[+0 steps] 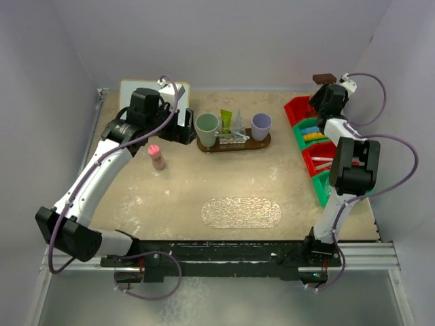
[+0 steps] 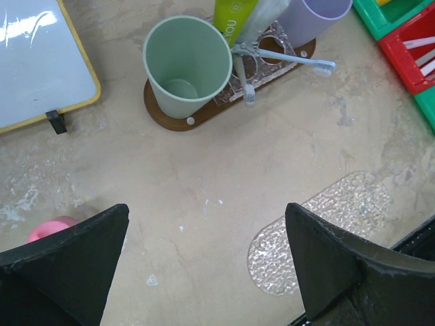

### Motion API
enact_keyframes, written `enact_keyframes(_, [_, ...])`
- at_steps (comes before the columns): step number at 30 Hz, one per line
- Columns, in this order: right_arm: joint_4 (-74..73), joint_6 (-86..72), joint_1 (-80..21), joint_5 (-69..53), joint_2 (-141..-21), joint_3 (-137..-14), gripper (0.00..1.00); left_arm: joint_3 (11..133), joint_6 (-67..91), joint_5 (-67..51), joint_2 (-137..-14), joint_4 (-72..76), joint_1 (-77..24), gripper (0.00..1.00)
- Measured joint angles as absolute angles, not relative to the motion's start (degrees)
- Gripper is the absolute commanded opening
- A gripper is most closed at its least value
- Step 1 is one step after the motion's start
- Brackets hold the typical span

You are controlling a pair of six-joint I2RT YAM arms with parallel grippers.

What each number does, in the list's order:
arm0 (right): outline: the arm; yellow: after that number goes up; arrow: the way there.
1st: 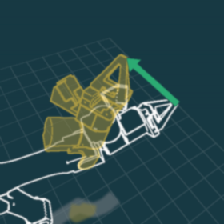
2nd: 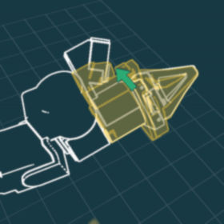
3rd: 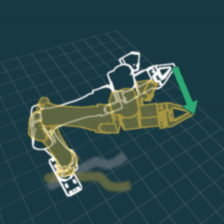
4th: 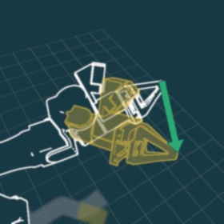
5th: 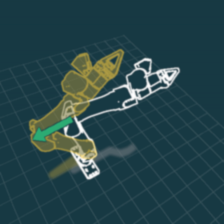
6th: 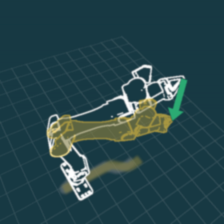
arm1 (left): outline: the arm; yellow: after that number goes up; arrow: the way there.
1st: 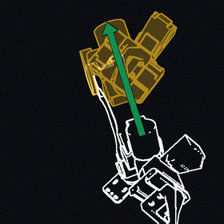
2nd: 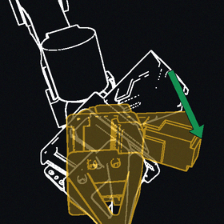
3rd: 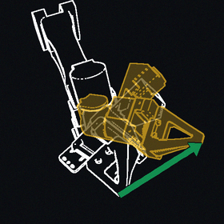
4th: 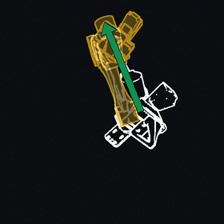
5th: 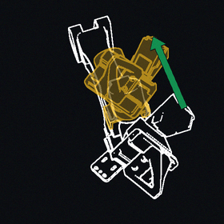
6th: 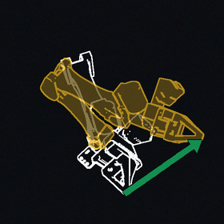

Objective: Prepare toiletry sets of a toothbrush and toothpaste on the tray

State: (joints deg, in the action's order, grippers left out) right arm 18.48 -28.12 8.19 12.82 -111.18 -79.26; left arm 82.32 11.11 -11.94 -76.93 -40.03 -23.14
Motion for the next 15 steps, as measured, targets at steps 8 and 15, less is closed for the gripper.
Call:
enact_keyframes(8, [20.1, -23.0, 9.7, 7.8, -123.3, -91.0, 0.51, 84.5, 8.8, -11.7, -82.6, -37.5, -21.1, 0.93])
enact_keyframes(15, [19.4, -18.1, 10.9, 1.2, -127.7, -96.8, 0.32, 85.3, 7.8, -12.4, -85.1, -36.9, -19.3, 0.94])
